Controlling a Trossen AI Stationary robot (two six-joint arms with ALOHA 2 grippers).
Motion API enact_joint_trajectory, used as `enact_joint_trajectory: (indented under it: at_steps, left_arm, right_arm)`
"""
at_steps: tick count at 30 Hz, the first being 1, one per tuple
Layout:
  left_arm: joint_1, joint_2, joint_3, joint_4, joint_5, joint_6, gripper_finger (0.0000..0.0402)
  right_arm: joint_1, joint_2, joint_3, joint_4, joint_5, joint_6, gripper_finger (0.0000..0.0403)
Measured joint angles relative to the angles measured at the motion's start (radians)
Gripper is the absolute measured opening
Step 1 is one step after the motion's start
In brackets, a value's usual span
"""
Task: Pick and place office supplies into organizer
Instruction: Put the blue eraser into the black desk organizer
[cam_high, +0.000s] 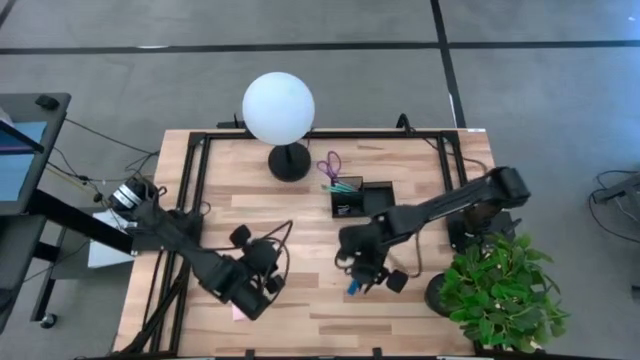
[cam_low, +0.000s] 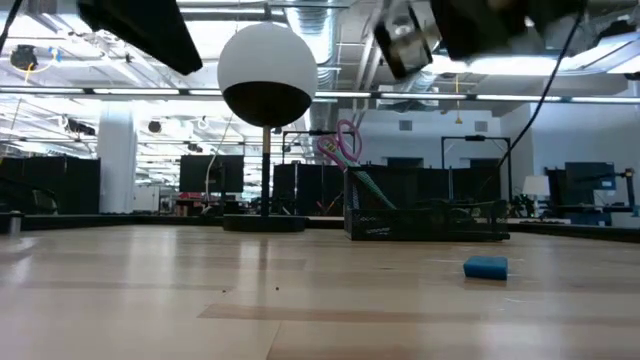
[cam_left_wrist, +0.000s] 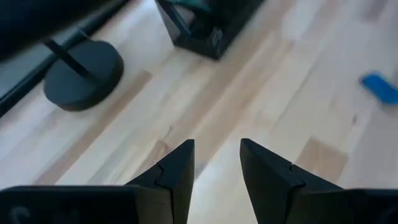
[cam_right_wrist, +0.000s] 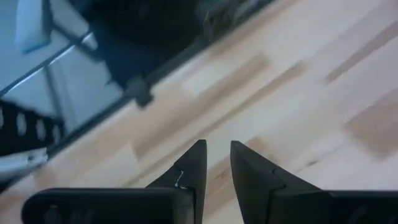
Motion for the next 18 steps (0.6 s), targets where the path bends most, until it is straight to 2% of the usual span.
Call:
enact_joint_trajectory:
  at_steps: [3, 9, 15, 18]
  left_arm:
    - [-0.041, 0.0, -0.01, -0.012, -0.085, -0.079, 0.0125]
    - [-0.098, 0.0, -0.011, -0.008, -0.115, -0.127, 0.0125]
    - [-0.136, 0.0, -0.011, -0.008, -0.122, -0.185, 0.0125]
    - [-0.147, 0.0, -0.011, -0.008, -0.166, -0.207, 0.0125]
  right_arm:
    - [-0.007, 0.086, 0.0, -0.025, -0.013, -0.045, 0.0066]
    - [-0.072, 0.21, -0.001, 0.101, -0.068, -0.051, 0.0066]
    - [-0.108, 0.235, 0.001, 0.191, -0.09, -0.012, 0.0066]
    - [-0.1, 0.235, 0.001, 0.203, -0.089, 0.049, 0.0066]
